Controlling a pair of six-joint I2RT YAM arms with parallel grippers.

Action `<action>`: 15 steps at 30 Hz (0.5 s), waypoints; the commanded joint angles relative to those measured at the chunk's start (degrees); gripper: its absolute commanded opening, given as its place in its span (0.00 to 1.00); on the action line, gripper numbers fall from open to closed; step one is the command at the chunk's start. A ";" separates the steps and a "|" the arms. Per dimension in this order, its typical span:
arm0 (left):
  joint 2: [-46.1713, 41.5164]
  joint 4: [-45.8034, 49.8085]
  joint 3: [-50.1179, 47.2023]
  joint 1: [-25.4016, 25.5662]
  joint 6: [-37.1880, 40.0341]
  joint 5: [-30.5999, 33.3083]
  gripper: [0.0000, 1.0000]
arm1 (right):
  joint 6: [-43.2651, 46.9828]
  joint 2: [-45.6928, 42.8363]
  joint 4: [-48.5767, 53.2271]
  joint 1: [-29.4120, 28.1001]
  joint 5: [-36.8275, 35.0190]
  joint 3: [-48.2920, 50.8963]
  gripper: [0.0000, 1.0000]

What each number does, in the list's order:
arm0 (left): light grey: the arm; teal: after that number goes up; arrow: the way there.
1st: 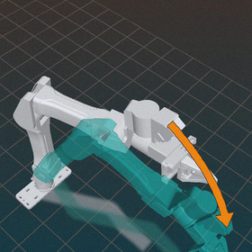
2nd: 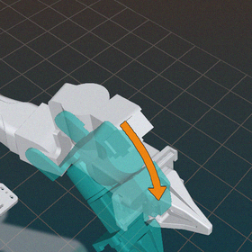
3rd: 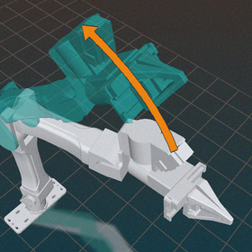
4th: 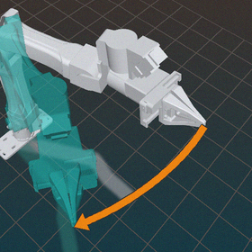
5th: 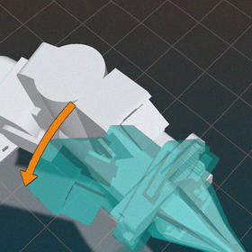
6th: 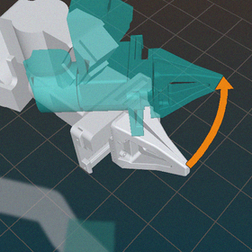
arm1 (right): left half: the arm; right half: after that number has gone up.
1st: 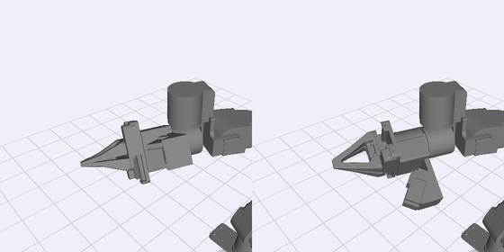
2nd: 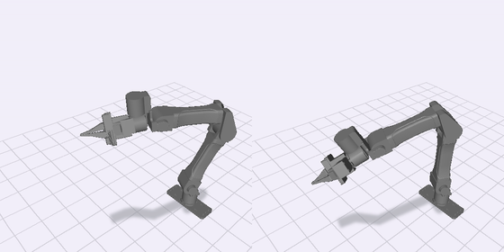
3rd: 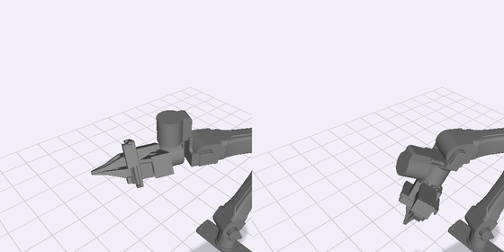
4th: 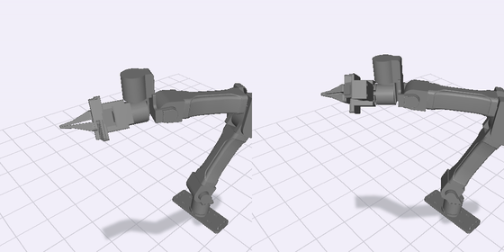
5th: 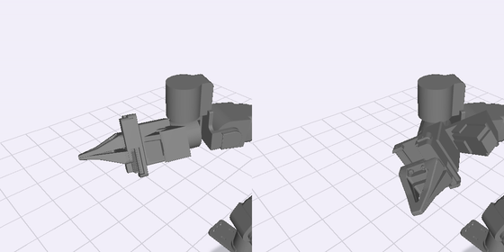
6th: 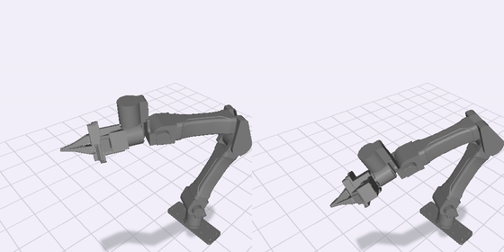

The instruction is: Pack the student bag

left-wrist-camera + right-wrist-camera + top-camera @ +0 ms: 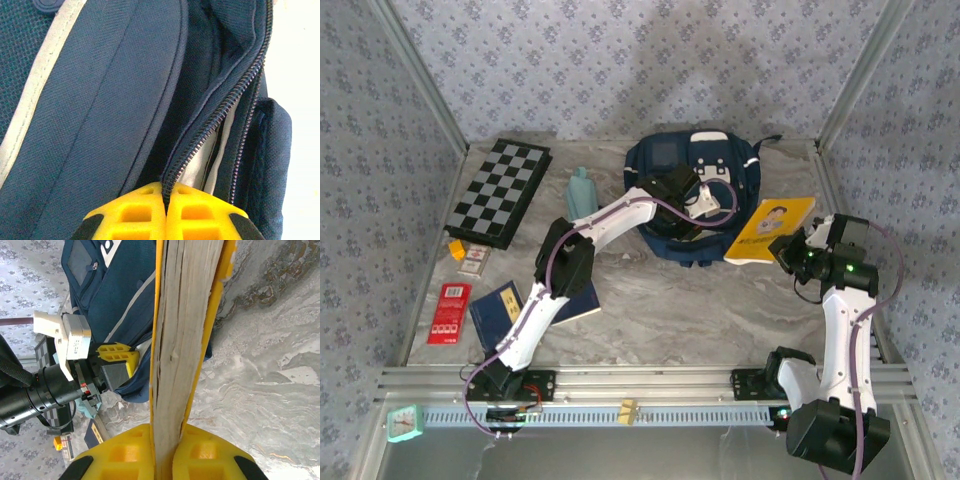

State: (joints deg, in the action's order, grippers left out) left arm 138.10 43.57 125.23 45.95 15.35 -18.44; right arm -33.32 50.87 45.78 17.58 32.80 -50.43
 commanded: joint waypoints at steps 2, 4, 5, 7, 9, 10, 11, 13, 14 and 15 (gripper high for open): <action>-7.09 -1.15 -0.65 -0.10 -2.03 3.89 0.00 | 2.27 -1.49 0.44 0.89 2.19 -2.20 0.00; -10.77 -5.16 -4.54 0.79 -2.14 6.67 0.00 | 2.30 -1.48 0.38 1.27 4.46 -2.62 0.00; -12.77 -8.13 -6.98 1.23 -2.09 7.91 0.00 | 2.37 -1.41 0.98 1.39 4.36 -3.21 0.00; -15.99 -11.50 -10.45 1.86 -2.12 9.55 0.00 | 4.23 -1.43 4.86 1.51 2.32 -4.93 0.00; -18.51 -13.73 -12.49 2.09 -3.17 11.13 0.00 | 6.25 -1.90 8.21 1.58 -0.55 -6.76 0.00; -19.10 -13.94 -12.82 2.12 -3.39 11.45 0.00 | 6.48 -2.30 8.80 1.64 -1.34 -7.21 0.00; -19.56 -14.02 -12.75 2.17 -3.44 11.83 0.00 | 6.40 -2.75 9.22 1.71 -1.56 -7.45 0.00; -20.19 -13.85 -12.08 2.48 -3.88 13.61 0.00 | 5.99 -2.74 9.67 1.74 -0.72 -8.06 0.00; -20.60 -13.92 -11.66 2.78 -4.21 14.47 0.00 | 6.07 -2.42 10.19 1.76 0.02 -8.54 0.00; -21.08 -14.25 -11.26 3.16 -4.79 15.84 0.00 | 6.31 -1.89 11.31 1.75 0.50 -9.01 0.00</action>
State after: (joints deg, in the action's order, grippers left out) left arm 120.36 32.73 112.60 48.29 12.53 -6.42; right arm -29.23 49.10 55.02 19.05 31.90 -56.29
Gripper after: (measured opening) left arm 0.061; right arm 0.100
